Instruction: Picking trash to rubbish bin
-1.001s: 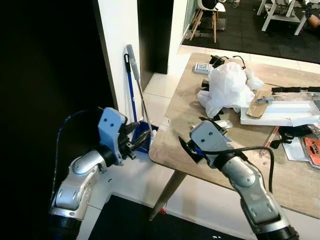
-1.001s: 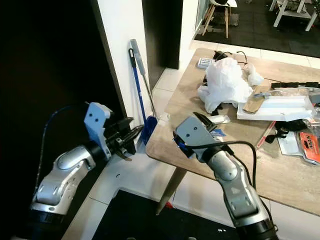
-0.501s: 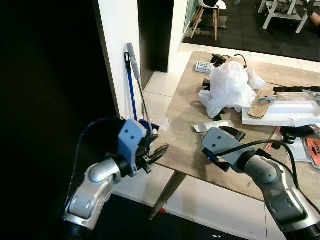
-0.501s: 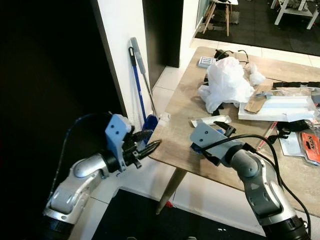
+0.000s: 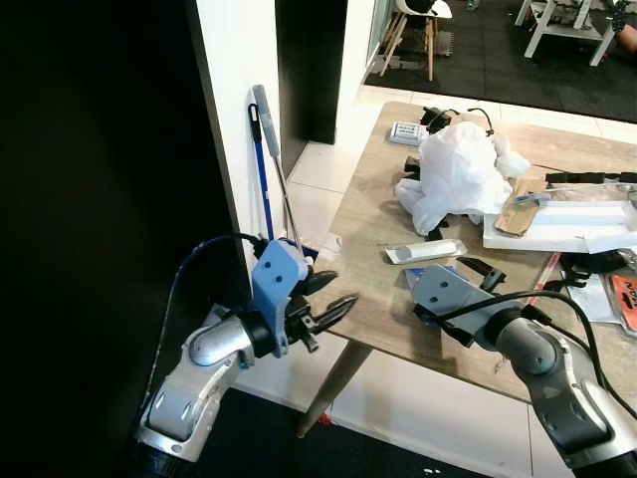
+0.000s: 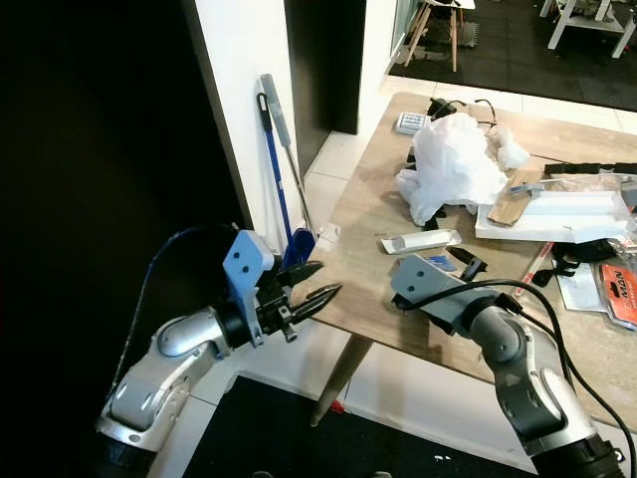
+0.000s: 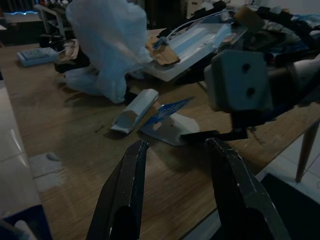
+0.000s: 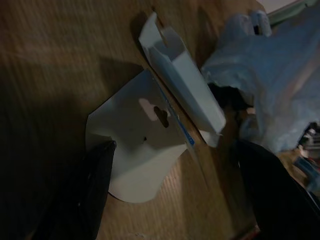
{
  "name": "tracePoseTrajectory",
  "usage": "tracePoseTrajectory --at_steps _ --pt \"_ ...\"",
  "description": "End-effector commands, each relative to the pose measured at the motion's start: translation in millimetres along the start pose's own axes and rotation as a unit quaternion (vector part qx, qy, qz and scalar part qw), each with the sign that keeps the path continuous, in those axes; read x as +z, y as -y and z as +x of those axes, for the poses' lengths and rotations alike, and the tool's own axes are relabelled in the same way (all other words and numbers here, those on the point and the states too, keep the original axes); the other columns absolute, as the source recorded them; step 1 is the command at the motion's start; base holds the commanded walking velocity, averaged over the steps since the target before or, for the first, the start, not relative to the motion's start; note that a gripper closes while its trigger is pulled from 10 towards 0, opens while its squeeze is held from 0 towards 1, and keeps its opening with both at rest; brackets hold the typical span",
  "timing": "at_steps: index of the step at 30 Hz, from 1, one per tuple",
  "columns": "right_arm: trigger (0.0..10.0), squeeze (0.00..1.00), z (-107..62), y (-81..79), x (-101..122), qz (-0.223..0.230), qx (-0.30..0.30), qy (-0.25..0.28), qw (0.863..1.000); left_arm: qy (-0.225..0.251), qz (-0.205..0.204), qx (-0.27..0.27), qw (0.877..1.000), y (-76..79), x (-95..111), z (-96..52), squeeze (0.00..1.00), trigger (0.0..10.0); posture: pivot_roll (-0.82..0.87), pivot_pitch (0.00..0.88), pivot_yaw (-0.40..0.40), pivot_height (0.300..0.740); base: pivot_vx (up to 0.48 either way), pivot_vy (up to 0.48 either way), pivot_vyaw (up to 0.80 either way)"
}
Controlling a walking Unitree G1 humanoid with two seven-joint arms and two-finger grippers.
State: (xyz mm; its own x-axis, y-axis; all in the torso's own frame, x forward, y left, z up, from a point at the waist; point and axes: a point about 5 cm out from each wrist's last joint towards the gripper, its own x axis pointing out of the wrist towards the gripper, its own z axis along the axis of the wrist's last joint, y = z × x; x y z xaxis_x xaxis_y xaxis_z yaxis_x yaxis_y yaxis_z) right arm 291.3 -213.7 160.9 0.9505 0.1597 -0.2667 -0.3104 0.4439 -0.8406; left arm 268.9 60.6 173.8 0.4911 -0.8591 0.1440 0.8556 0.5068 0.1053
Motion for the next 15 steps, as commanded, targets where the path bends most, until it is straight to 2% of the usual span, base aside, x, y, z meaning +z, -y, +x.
tracePoseTrajectory --at_steps 1,2,3,4,5,15 --pt "10.0 0.00 1.2 -7.1 -4.0 -0.005 0.008 -0.007 1.000 -0.001 -0.012 -0.012 1.000 5.5 -2.1 -0.4 0.00 10.0 -0.06 0.157 0.057 0.740 0.000 0.000 0.00" --pt "10.0 0.00 1.2 -7.1 -4.0 -0.005 0.008 -0.007 1.000 -0.001 -0.012 -0.012 1.000 5.5 -2.1 -0.4 0.00 10.0 -0.06 0.157 0.057 0.740 0.000 0.000 0.00" --pt "8.2 0.00 1.5 -6.4 -4.3 -0.005 0.002 -0.006 1.000 -0.002 -0.012 -0.013 1.000 6.1 -2.1 0.0 0.00 10.0 -0.06 0.157 0.058 0.740 0.000 0.000 0.00" --pt "8.2 0.00 1.7 -6.0 -4.4 -0.004 -0.001 -0.005 1.000 -0.002 -0.012 -0.014 1.000 6.4 -2.2 0.3 0.00 10.0 -0.06 0.157 0.058 0.740 0.000 0.000 0.00" --pt "0.0 0.00 2.2 -6.6 -3.6 -0.001 -0.003 -0.001 1.000 -0.004 -0.012 -0.016 1.000 6.4 -2.5 0.2 0.00 10.0 -0.06 0.157 0.059 0.740 0.000 0.000 0.00" --pt "0.0 0.00 3.1 -9.9 -1.1 0.005 -0.001 0.006 1.000 -0.007 -0.012 -0.017 1.000 6.4 -2.7 -1.6 0.00 10.0 -0.05 0.152 0.058 0.740 0.000 0.000 0.00"
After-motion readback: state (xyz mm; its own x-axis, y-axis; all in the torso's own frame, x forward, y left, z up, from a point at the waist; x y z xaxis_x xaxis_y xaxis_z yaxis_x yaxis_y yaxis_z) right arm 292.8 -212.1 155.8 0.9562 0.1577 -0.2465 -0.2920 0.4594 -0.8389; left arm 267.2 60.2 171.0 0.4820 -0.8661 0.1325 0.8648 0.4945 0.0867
